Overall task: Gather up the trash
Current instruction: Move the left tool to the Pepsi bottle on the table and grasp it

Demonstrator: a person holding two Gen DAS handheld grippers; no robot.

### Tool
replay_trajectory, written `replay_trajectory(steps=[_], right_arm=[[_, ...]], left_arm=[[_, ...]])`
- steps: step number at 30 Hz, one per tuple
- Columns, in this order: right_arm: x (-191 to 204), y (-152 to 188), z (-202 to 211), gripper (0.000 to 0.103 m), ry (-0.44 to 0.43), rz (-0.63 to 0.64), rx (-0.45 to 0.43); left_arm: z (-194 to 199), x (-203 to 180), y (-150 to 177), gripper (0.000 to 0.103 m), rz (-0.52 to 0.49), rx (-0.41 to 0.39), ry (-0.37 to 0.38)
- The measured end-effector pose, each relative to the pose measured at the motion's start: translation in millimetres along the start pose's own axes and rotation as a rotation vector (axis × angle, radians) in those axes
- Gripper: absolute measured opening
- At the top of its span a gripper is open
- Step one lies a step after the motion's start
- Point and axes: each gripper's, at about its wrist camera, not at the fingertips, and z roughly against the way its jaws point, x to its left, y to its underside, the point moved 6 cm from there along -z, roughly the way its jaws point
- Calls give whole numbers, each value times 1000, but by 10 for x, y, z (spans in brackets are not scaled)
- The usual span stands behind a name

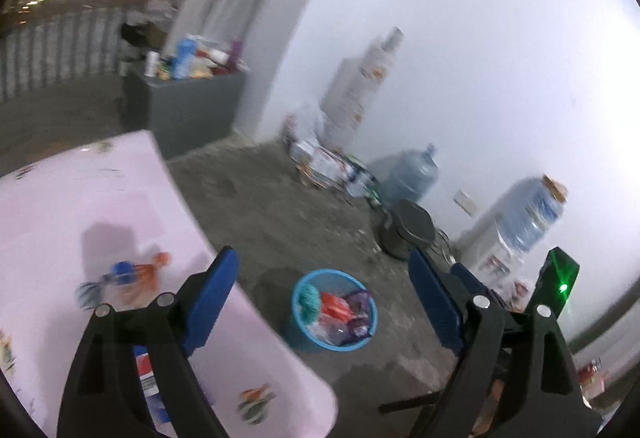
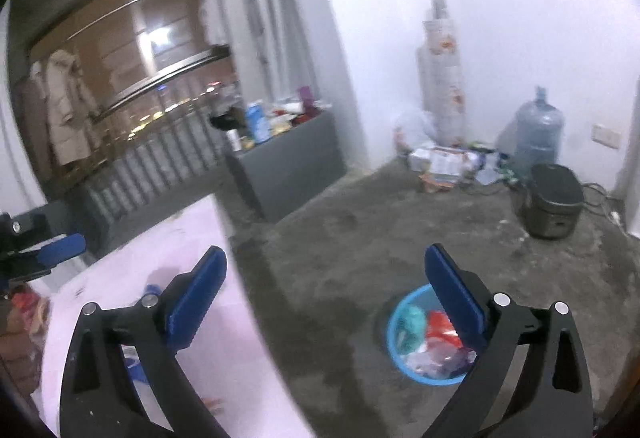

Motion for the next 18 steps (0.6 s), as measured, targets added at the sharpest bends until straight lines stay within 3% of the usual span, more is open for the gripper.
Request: replay_trajectory(steps=[8,12,18], right_arm=[[522,86,-75,95,-181,7,96],[789,202,-146,95,-272,28,162],[1103,470,-352,95,-397,10,317]], left_arm=[[677,860,299,88,63,-77,-188],[883,1298,497,88,147,-95,-292],[947,1659,664,88,209,-88,-349]])
